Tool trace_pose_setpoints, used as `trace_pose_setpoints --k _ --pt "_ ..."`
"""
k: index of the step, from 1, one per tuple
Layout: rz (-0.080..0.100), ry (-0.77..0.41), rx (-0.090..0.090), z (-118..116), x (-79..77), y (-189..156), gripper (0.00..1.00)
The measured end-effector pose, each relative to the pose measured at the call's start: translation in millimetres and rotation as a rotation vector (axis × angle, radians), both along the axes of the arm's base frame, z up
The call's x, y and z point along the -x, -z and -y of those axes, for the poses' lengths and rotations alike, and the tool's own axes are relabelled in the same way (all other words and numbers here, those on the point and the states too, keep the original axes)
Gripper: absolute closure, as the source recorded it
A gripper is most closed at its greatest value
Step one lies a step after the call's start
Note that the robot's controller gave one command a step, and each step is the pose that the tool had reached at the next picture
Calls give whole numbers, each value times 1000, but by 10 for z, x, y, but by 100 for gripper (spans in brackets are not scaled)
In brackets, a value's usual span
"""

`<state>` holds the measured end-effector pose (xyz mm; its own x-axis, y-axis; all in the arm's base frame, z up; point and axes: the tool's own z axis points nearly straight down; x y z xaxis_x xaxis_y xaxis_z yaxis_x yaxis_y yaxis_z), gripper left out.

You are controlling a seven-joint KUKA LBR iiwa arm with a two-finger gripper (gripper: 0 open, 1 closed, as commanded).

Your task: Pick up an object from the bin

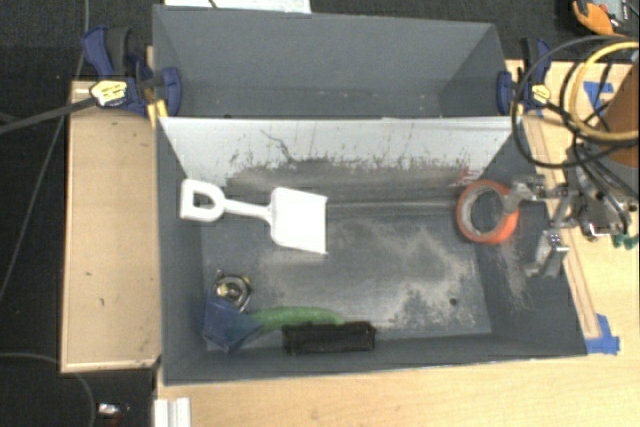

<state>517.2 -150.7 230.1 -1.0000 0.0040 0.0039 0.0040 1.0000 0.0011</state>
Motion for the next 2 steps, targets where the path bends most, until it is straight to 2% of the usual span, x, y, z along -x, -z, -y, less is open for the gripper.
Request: trace_pose_setpoints --k 1,2 --pt "8 -6 2 -7 -17 -42 0" --pt "11 232 2 -18 -111 1013 0"
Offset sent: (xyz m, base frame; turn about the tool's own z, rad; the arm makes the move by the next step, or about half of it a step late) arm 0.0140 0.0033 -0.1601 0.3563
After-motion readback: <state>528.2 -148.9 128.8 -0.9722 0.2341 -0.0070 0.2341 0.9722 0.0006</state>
